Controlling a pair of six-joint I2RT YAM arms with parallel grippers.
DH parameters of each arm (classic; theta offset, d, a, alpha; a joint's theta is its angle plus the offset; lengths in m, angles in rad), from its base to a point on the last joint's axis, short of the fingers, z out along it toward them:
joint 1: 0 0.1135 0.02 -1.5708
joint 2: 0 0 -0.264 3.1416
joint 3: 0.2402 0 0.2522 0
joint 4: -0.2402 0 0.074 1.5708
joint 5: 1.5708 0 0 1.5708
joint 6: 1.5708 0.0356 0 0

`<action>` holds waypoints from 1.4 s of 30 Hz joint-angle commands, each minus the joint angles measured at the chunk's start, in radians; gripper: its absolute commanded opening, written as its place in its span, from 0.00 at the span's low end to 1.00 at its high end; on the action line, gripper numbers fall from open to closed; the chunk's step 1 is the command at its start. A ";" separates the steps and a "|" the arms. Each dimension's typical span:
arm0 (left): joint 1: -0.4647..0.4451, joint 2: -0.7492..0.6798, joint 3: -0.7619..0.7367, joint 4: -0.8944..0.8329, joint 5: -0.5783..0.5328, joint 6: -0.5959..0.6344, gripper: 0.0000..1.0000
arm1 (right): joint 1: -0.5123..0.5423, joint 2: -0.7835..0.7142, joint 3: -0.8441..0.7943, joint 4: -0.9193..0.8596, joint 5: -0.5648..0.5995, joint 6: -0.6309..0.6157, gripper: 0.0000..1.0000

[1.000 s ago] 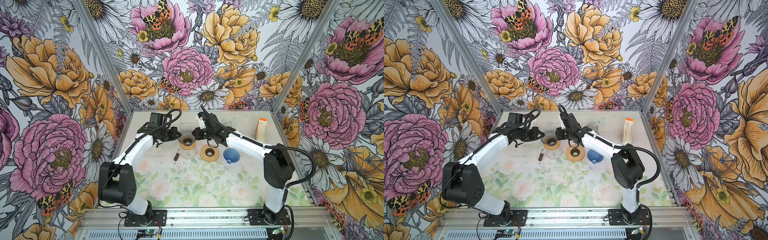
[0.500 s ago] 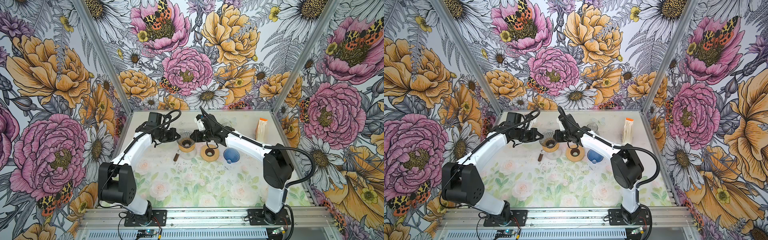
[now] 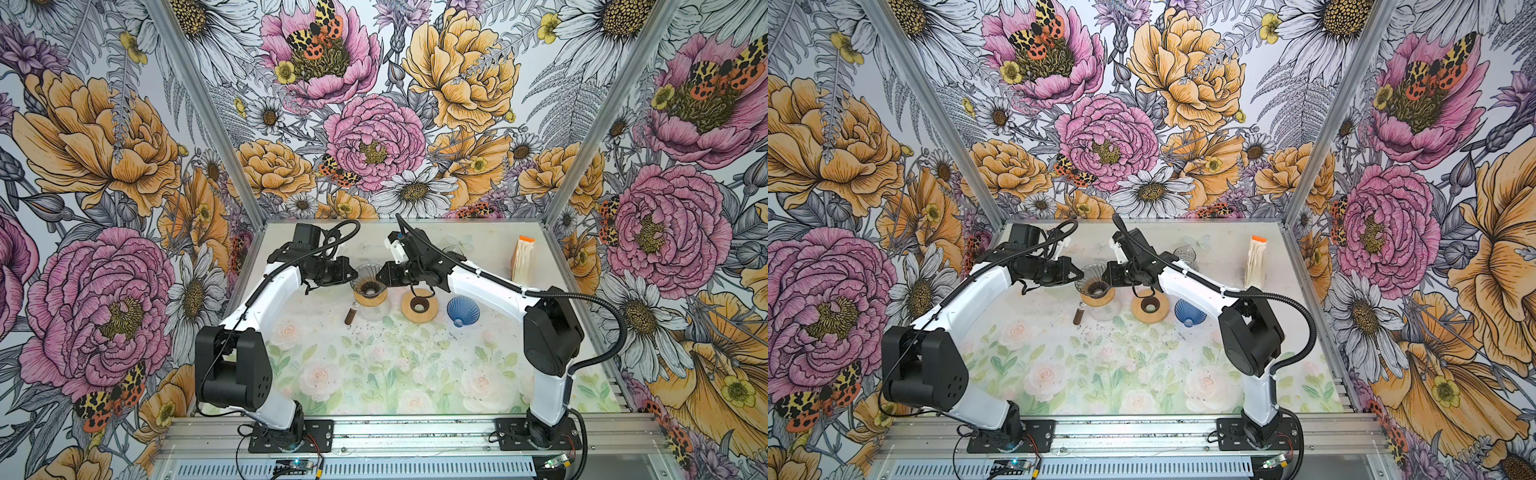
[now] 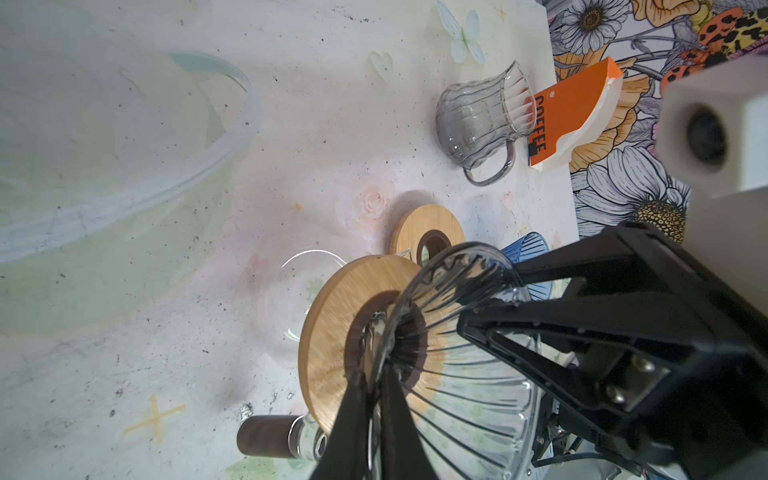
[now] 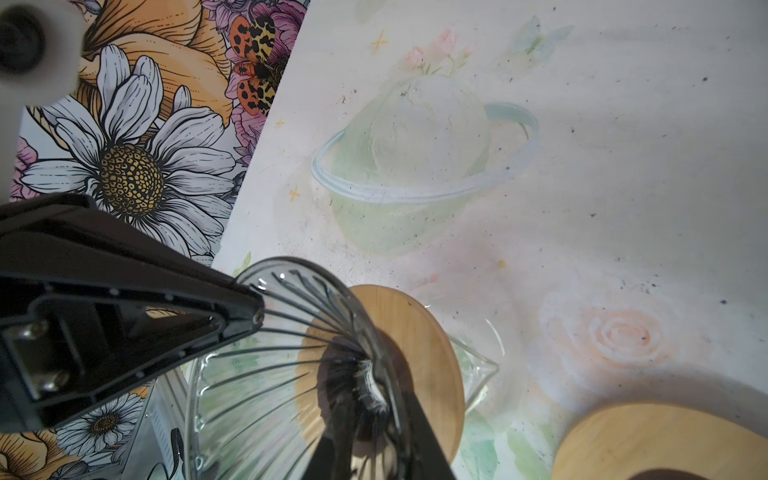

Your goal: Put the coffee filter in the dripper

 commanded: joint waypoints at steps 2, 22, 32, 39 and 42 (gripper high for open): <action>0.012 -0.019 0.002 -0.021 -0.070 0.013 0.14 | 0.034 0.015 0.024 -0.048 -0.051 -0.006 0.24; -0.004 -0.158 0.028 -0.007 -0.141 0.008 0.64 | -0.005 -0.087 0.075 -0.090 0.064 -0.109 0.43; -0.078 -0.284 -0.041 0.135 -0.195 0.039 0.82 | -0.050 -0.244 0.002 -0.102 0.241 -0.181 0.46; -0.155 -0.361 -0.097 0.233 -0.255 0.039 0.91 | -0.140 -0.407 -0.127 -0.136 0.371 -0.204 0.44; -0.191 -0.398 -0.132 0.301 -0.279 0.019 0.92 | -0.212 -0.482 -0.197 -0.150 0.395 -0.200 0.43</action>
